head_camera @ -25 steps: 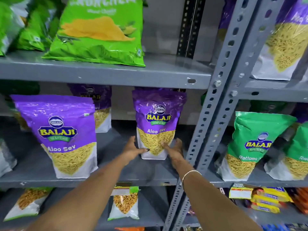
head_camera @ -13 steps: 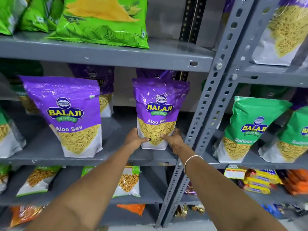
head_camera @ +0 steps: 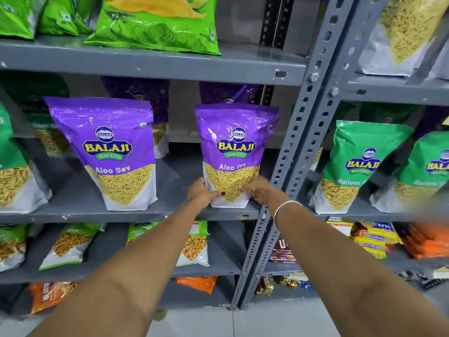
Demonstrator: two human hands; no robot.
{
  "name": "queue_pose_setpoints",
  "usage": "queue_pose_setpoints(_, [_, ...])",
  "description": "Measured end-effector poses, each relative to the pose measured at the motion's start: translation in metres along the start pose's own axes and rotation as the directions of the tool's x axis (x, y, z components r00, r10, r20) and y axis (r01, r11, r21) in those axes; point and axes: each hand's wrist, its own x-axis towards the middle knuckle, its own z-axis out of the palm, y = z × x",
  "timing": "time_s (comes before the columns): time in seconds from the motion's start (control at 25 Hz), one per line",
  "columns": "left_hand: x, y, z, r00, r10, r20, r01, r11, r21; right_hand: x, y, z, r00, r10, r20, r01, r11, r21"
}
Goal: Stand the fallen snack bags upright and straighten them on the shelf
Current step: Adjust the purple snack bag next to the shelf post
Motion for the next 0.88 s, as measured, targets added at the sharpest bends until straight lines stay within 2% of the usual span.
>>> queue_pose_setpoints(0.16, [-0.003,0.003,0.0,1.0,-0.009,0.007,0.009,1.0,0.016,0.005,0.0,-0.001,0.999,0.01,-0.049,-0.017,0.991,-0.136])
queue_pose_setpoints(0.56, [-0.006,0.002,0.002,0.999,-0.029,-0.02,0.029,1.0,0.009,0.025,0.014,-0.001,0.998,-0.001,-0.063,-0.01,0.985,-0.172])
queue_pose_setpoints(0.72, [-0.007,0.003,0.001,0.998,-0.039,0.042,0.037,0.998,0.049,0.022,0.015,0.001,0.998,0.007,-0.066,-0.019,0.984,-0.176])
queue_pose_setpoints(0.8, [-0.012,0.008,-0.003,0.999,-0.021,0.03,0.02,0.999,0.044,0.007,0.007,0.005,0.994,-0.032,-0.103,0.011,0.979,-0.204])
queue_pose_setpoints(0.88, [-0.024,0.012,-0.012,0.99,0.09,-0.112,-0.08,0.993,0.087,-0.009,-0.001,0.01,0.96,-0.205,-0.191,0.13,0.93,-0.344])
